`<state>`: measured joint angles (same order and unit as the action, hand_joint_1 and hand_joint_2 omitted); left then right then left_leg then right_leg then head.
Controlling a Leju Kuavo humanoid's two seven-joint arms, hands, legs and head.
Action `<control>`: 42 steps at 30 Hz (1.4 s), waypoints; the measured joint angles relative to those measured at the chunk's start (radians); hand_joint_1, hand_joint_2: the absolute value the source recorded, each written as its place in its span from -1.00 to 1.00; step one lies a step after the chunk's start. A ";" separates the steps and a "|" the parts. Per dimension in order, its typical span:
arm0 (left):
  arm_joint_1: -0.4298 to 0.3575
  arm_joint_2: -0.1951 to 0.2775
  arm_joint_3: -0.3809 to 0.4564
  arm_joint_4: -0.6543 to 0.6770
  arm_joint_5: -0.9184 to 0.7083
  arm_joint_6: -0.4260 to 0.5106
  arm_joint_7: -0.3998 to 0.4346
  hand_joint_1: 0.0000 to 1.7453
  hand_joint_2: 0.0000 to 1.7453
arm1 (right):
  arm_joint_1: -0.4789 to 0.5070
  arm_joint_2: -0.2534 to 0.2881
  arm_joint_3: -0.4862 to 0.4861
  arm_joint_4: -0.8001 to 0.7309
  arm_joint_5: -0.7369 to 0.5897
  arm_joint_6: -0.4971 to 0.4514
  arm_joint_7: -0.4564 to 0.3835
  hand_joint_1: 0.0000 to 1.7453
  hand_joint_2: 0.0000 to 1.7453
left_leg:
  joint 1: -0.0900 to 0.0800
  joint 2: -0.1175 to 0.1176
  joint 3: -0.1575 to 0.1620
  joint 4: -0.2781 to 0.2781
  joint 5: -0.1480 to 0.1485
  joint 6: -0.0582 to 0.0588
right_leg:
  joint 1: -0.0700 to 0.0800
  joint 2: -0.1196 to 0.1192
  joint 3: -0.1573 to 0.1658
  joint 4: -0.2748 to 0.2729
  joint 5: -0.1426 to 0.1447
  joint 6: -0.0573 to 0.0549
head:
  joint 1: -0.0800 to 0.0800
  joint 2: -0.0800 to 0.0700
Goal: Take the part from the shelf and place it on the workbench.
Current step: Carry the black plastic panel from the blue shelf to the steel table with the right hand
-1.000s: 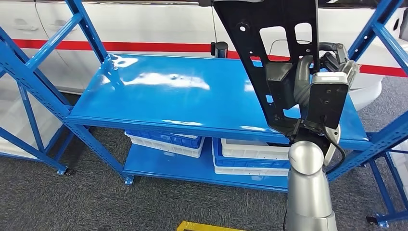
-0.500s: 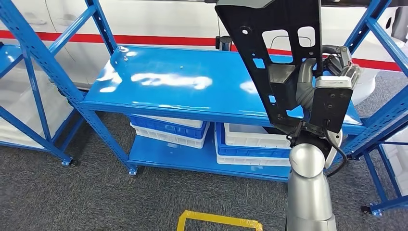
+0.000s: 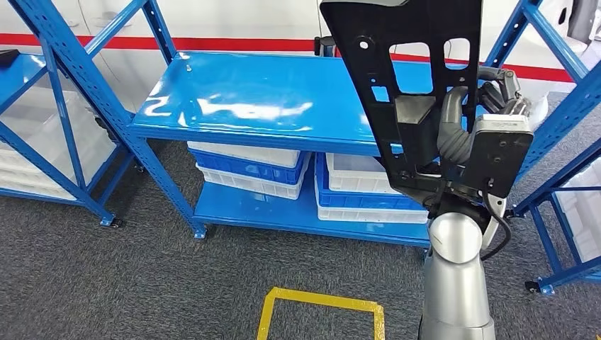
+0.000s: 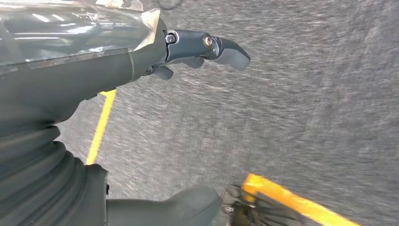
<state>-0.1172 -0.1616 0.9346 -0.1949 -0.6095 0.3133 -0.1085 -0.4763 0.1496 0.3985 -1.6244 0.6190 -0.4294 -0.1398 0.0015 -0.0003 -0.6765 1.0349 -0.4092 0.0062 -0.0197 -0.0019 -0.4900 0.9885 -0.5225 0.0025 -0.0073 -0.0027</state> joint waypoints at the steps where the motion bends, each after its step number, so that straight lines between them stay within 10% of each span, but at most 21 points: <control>1: 0.001 0.000 0.001 0.000 -0.001 0.001 0.002 -1.00 1.00 | -0.002 0.002 -0.001 0.002 -0.001 0.000 0.000 1.00 1.00 | 0.002 -0.002 -0.013 0.044 -0.050 -0.006 | -0.001 -0.001 -0.009 0.001 0.012 -0.008 | -0.002 0.000; 4: 0.001 0.000 0.004 0.000 -0.006 0.000 0.004 -1.00 1.00 | -0.005 0.006 -0.004 0.007 -0.005 0.001 0.000 1.00 1.00 | 0.005 -0.002 -0.051 0.233 -0.162 -0.017 | 0.004 -0.002 -0.050 0.005 0.045 -0.013 | -0.004 0.000; 6: 0.001 0.000 0.005 0.000 -0.007 -0.001 0.004 -1.00 1.00 | -0.005 0.006 -0.006 0.011 -0.008 0.001 0.000 1.00 1.00 | 0.006 -0.002 -0.023 0.255 -0.132 -0.015 | 0.005 -0.002 -0.078 0.014 0.061 -0.011 | -0.004 0.000; 10: -0.001 0.002 0.011 0.000 -0.008 -0.001 0.004 -1.00 1.00 | -0.009 0.007 -0.011 0.014 -0.013 0.002 -0.002 1.00 1.00 | 0.002 -0.007 0.154 0.012 -0.097 0.007 | 0.008 -0.002 -0.112 0.026 0.086 0.005 | -0.003 0.000; 13: -0.001 0.003 0.011 0.000 -0.008 -0.001 0.001 -1.00 1.00 | -0.015 0.009 -0.015 0.016 -0.015 0.002 -0.003 1.00 1.00 | -0.006 -0.006 0.177 -0.050 -0.095 0.025 | 0.006 -0.003 -0.123 0.024 0.107 0.027 | -0.003 0.000; 15: -0.002 0.001 0.012 0.000 -0.008 -0.001 -0.001 -1.00 1.00 | -0.017 0.009 -0.019 0.017 -0.017 0.002 -0.003 1.00 1.00 | -0.004 -0.001 0.162 -0.061 -0.069 0.040 | 0.008 -0.002 -0.139 0.043 0.085 0.030 | -0.002 0.000; 19: -0.003 -0.001 0.013 0.000 -0.007 0.000 -0.004 -1.00 1.00 | -0.013 0.006 -0.030 0.020 -0.028 0.004 -0.008 1.00 1.00 | -0.004 0.006 0.097 -0.063 -0.015 0.051 | 0.007 0.001 -0.202 0.266 -0.064 0.023 | 0.005 0.000; 21: -0.003 -0.003 0.014 0.000 -0.005 0.003 -0.003 -1.00 1.00 | -0.010 0.004 -0.033 0.024 -0.032 0.008 -0.011 1.00 1.00 | -0.004 0.008 0.061 -0.058 0.009 0.048 | 0.004 0.001 -0.184 0.312 -0.043 0.047 | 0.005 0.000; 23: -0.003 -0.003 0.016 0.000 -0.004 0.009 0.002 -1.00 1.00 | -0.009 0.003 -0.034 0.028 -0.034 0.010 -0.014 1.00 1.00 | -0.002 0.009 0.028 -0.048 0.030 0.040 | 0.000 0.001 -0.102 0.220 0.004 0.067 | 0.006 0.000; 26: -0.003 -0.003 0.021 -0.001 0.007 0.015 0.007 -1.00 1.00 | -0.008 0.005 -0.036 0.032 -0.035 0.010 -0.016 1.00 1.00 | -0.006 0.009 -0.002 -0.033 0.056 0.025 | 0.003 0.003 0.023 0.022 -0.025 0.052 | 0.004 0.000; 29: -0.001 -0.002 0.029 -0.001 0.014 0.016 0.008 -1.00 1.00 | -0.003 0.006 -0.039 0.037 -0.035 0.011 -0.017 1.00 1.00 | -0.004 0.008 -0.009 -0.041 0.082 0.013 | 0.007 0.004 0.019 -0.004 -0.027 0.031 | 0.003 0.000; 32: 0.003 -0.002 0.039 -0.001 0.024 0.013 0.004 -1.00 1.00 | 0.000 0.007 -0.041 0.044 -0.035 0.011 -0.017 1.00 1.00 | 0.002 0.003 -0.031 0.010 0.005 -0.005 | -0.002 0.000 0.002 -0.004 0.004 0.002 | 0.000 0.000; 34: 0.003 -0.003 0.044 0.000 0.032 0.006 -0.007 -1.00 1.00 | 0.005 0.009 -0.044 0.048 -0.035 0.011 -0.017 1.00 1.00 | 0.007 0.002 -0.056 0.134 -0.103 -0.016 | 0.000 -0.002 -0.021 -0.003 0.027 -0.008 | -0.002 0.000; 36: 0.002 -0.003 0.045 -0.001 0.032 0.000 -0.019 -1.00 1.00 | 0.016 0.010 -0.048 0.054 -0.035 0.013 -0.018 1.00 1.00 | 0.010 0.002 -0.066 0.244 -0.145 -0.022 | 0.002 -0.003 -0.050 0.001 0.047 -0.008 | -0.002 0.000; 38: 0.002 -0.003 0.045 -0.001 0.025 -0.003 -0.027 -1.00 1.00 | 0.030 0.013 -0.052 0.060 -0.043 0.022 -0.024 1.00 1.00 | 0.011 0.002 -0.018 0.228 -0.107 -0.021 | 0.003 -0.002 -0.079 0.006 0.065 -0.004 | -0.002 0.000; 42: -0.002 -0.003 0.045 -0.001 0.010 -0.005 -0.035 -1.00 1.00 | 0.044 0.028 -0.063 0.068 -0.075 0.046 -0.042 1.00 1.00 | 0.002 -0.008 0.153 -0.018 -0.079 0.003 | 0.003 -0.003 -0.113 0.014 0.093 0.020 | -0.002 0.000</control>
<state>-0.1195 -0.1644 0.9798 -0.1957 -0.5993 0.3079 -0.1431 -0.4323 0.1778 0.3350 -1.5568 0.5442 -0.3839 -0.1821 0.0038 -0.0085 -0.5235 1.0173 -0.4886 0.0095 -0.0166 -0.0045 -0.6032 1.0024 -0.4299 0.0228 -0.0096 -0.0027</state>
